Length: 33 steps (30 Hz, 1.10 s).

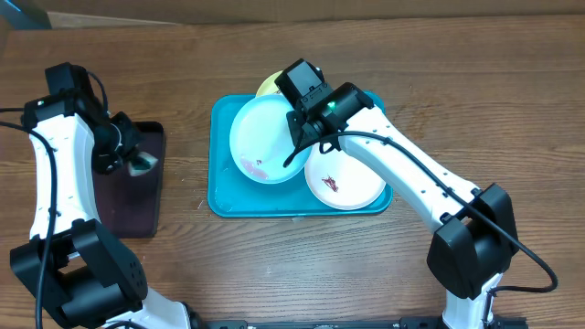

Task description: Clean dirty plates on tray and stack at the side

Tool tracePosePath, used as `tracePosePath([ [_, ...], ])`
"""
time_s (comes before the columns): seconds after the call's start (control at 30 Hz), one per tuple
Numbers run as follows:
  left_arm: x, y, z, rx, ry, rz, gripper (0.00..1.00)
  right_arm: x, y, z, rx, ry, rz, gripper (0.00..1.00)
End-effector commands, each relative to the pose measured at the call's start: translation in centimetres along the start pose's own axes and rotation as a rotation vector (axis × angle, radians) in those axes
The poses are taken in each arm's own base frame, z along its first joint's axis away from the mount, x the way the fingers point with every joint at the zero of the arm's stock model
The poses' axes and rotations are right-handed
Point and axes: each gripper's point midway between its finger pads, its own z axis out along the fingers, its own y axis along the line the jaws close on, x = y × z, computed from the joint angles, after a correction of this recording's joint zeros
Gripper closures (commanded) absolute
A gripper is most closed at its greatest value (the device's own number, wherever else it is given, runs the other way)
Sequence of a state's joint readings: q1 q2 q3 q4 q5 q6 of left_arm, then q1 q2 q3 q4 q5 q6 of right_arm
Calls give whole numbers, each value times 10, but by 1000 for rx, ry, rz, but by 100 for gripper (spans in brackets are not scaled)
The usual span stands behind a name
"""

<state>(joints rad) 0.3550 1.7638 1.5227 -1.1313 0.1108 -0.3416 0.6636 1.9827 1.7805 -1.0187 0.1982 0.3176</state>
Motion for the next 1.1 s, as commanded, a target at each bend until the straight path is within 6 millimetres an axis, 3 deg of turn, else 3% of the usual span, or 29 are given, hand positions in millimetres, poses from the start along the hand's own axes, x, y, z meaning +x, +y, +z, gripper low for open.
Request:
tracePosePath([
  [0.0,11,-35,-5,190,45,103,96,-10,10,-21,-62,-41,27,96],
  [0.13,17,-48,-7,246,64,150,96,3,27,-6,-151,16,55,96],
  [0.47,36,-80,-9,322,98,260,96,45,41,66,-180,173,174,96],
  [0.77,75,-122,-1,310,138,466,96,54,49,92,-201,206,254,96],
  [1.07,107,-132,27,210,199,506,96,60,43,118,-135,213,345,96],
])
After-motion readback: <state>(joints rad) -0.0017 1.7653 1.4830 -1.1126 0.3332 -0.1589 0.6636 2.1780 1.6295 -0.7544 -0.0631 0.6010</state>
